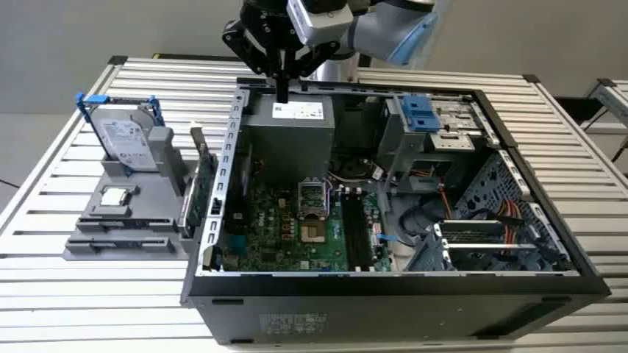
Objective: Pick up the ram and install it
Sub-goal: 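Reach for the ram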
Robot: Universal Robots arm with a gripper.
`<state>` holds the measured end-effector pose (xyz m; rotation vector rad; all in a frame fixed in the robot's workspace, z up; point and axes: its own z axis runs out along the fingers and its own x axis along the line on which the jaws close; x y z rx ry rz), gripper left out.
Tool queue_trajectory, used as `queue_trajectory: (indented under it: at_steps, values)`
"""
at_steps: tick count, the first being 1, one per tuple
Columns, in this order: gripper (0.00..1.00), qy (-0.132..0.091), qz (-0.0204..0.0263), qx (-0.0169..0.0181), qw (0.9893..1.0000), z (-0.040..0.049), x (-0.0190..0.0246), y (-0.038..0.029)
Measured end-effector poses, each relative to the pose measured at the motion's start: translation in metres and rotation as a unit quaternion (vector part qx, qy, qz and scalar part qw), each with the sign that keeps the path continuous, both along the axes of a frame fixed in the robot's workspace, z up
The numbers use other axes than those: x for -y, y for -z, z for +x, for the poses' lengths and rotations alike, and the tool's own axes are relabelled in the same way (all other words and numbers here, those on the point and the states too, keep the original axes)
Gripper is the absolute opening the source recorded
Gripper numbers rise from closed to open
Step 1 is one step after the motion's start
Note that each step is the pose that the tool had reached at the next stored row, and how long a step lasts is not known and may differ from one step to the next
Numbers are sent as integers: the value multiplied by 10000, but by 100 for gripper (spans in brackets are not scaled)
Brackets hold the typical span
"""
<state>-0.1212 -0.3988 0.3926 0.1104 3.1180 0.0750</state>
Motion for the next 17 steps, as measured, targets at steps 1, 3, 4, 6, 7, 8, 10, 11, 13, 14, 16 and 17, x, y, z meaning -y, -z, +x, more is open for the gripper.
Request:
queue_trajectory:
  at_steps: [1, 3, 4, 6, 7, 8, 10, 11, 13, 14, 16, 17]
  values:
    - [0, 0, 0, 0, 10000, 0, 0, 0]
    - [0, 0, 0, 0, 10000, 0, 0, 0]
    - [0, 0, 0, 0, 10000, 0, 0, 0]
    - [0, 0, 0, 0, 10000, 0, 0, 0]
    - [0, 0, 0, 0, 10000, 0, 0, 0]
    - [0, 0, 0, 0, 10000, 0, 0, 0]
    - [0, 0, 0, 0, 10000, -2, 0, 0]
    - [0, 0, -1, 0, 10000, -7, 0, -1]
    - [0, 0, 0, 0, 10000, -23, 0, -1]
    - [0, 0, -1, 0, 10000, -32, 0, -1]
    - [0, 0, -1, 0, 10000, -53, 0, -1]
    - [0, 0, -1, 0, 10000, -63, 0, 0]
